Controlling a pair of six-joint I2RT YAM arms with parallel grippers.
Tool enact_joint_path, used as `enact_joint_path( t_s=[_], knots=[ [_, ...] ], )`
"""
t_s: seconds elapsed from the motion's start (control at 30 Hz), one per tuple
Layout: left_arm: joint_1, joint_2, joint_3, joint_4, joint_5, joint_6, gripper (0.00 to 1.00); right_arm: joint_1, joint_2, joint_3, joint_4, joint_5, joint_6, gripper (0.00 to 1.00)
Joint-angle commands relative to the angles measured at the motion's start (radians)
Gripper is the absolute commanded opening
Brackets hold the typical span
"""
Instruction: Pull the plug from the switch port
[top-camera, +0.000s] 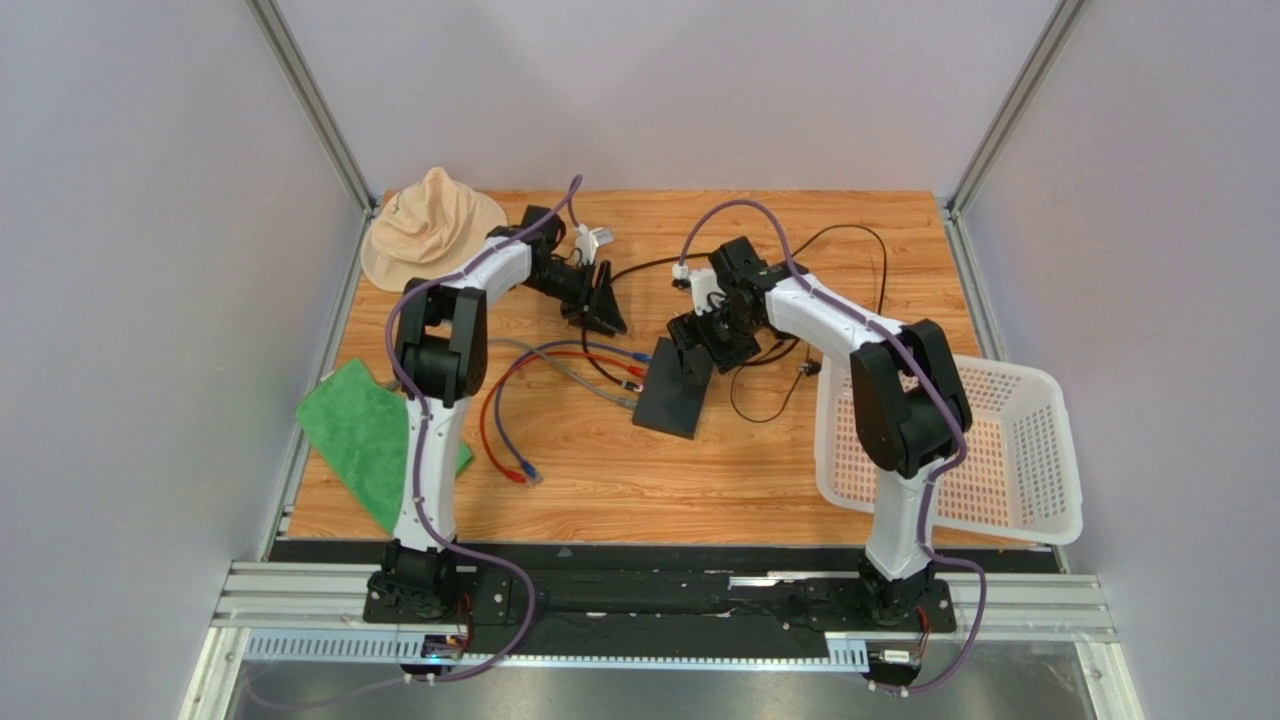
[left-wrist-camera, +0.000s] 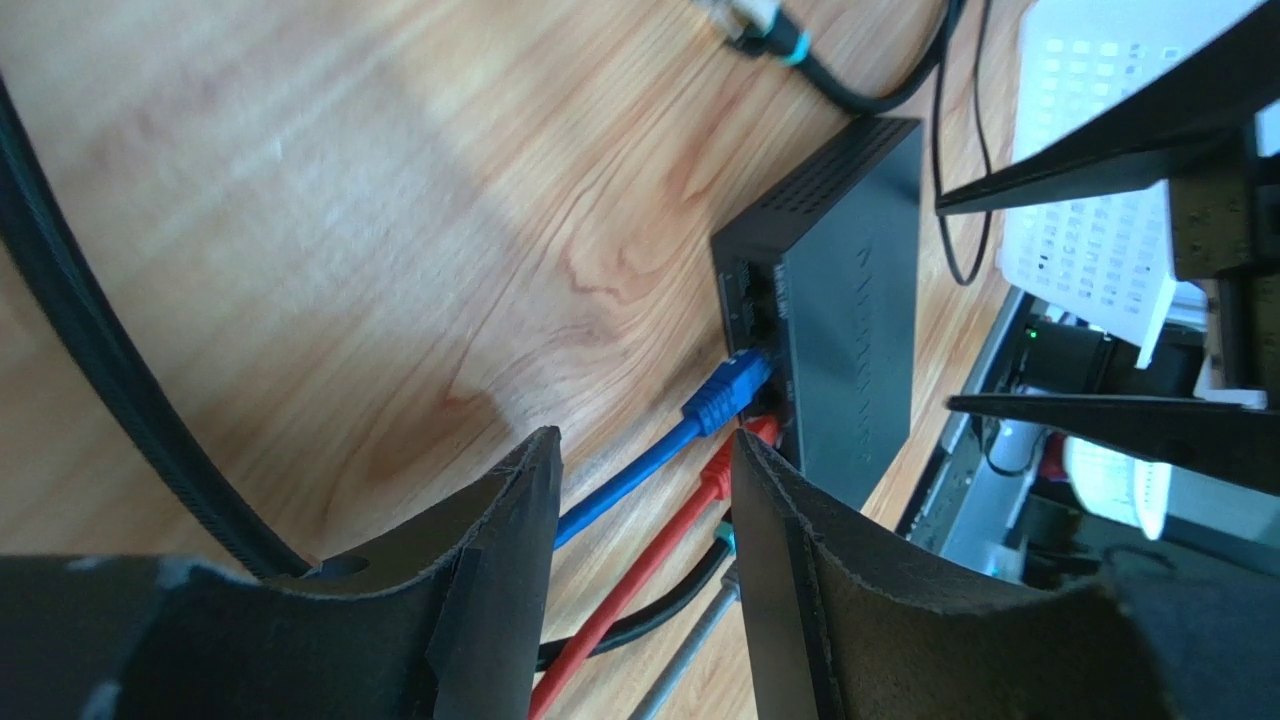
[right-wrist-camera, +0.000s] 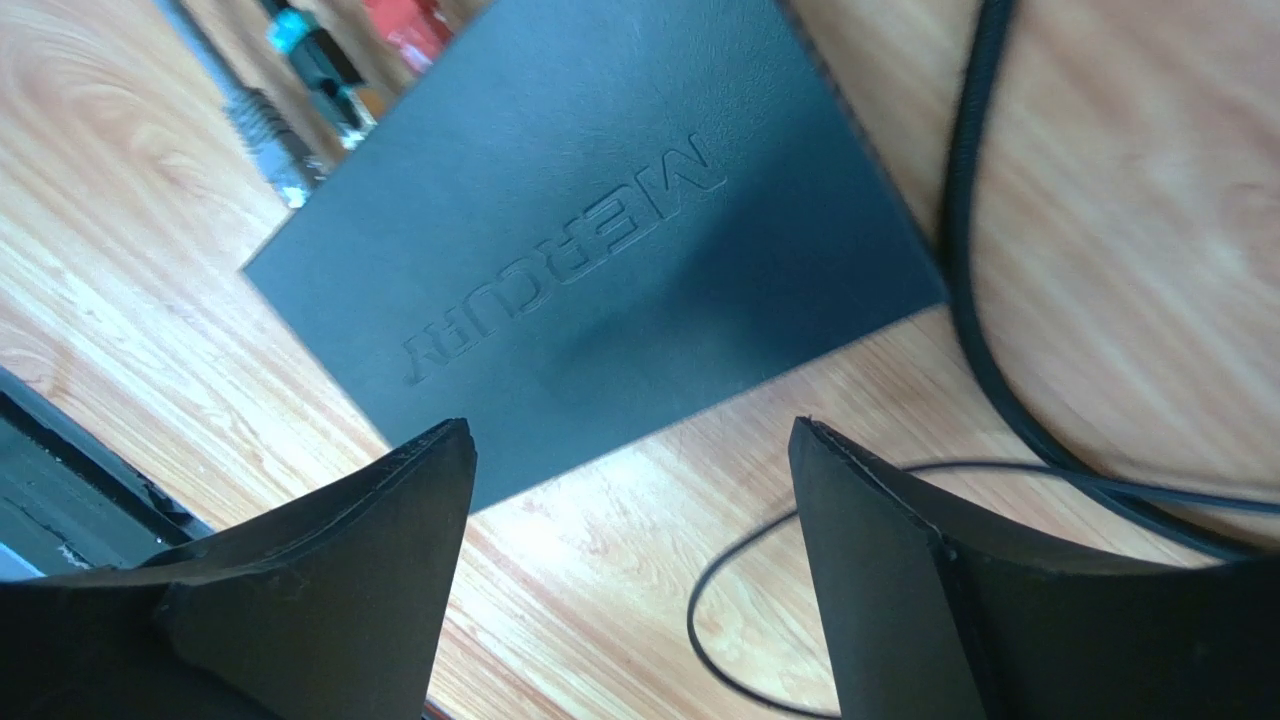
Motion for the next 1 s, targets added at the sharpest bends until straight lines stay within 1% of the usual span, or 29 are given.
enact_joint_path(
  t_s=[0.0, 0.1, 0.2, 0.23, 0.3, 0.33, 0.4, 0.43, 0.57, 0.6, 0.7, 0.77, 0.83, 0.97],
  knots=[
    [-0.022, -0.036, -0.043, 0.043, 0.018, -0.032, 0.54, 0.009, 0.084, 0.059, -0.030, -0.035, 0.033, 0.79],
    [-0.027, -0.050, -0.067, 0.046, 0.004, -0.032, 0.54, 0.004, 0.130, 0.093, -0.032, -0.024, 0.044, 0.75],
    [-0.028, -0.088, -0.118, 0.046, -0.017, -0.029, 0.54, 0.006, 0.179, 0.185, -0.029, -0.023, 0.044, 0.71],
    [-0.028, -0.100, -0.136, 0.046, -0.021, -0.026, 0.54, 0.004, 0.219, 0.243, -0.030, -0.020, 0.044, 0.68],
    [-0.028, -0.129, -0.193, 0.049, -0.027, -0.025, 0.53, 0.004, 0.261, 0.307, -0.036, -0.030, 0.038, 0.64],
    [-0.028, -0.135, -0.211, 0.049, -0.024, -0.026, 0.53, 0.003, 0.297, 0.364, -0.038, -0.058, 0.035, 0.62],
    [-0.030, -0.149, -0.259, 0.049, -0.019, -0.031, 0.52, 0.009, 0.333, 0.406, -0.044, -0.101, 0.004, 0.61],
    [-0.031, -0.154, -0.273, 0.051, -0.021, -0.034, 0.52, 0.015, 0.363, 0.444, -0.044, -0.099, -0.009, 0.60],
    [-0.031, -0.171, -0.343, 0.087, -0.025, -0.058, 0.52, 0.046, 0.408, 0.502, -0.044, -0.049, -0.036, 0.59],
    [-0.031, -0.172, -0.356, 0.090, -0.031, -0.060, 0.52, 0.046, 0.410, 0.507, -0.043, -0.044, -0.039, 0.59],
    [-0.030, -0.180, -0.339, 0.063, -0.063, -0.038, 0.52, 0.044, 0.388, 0.515, -0.044, 0.032, -0.049, 0.61],
    [-0.022, -0.186, -0.325, 0.034, -0.073, -0.028, 0.52, 0.038, 0.333, 0.519, -0.044, 0.043, -0.054, 0.63],
    [-0.010, -0.204, -0.334, 0.046, -0.076, -0.028, 0.52, 0.030, 0.287, 0.519, -0.049, 0.025, -0.066, 0.63],
    [-0.005, -0.212, -0.374, 0.090, -0.080, -0.052, 0.52, 0.029, 0.204, 0.527, -0.121, -0.044, -0.106, 0.66]
  ],
)
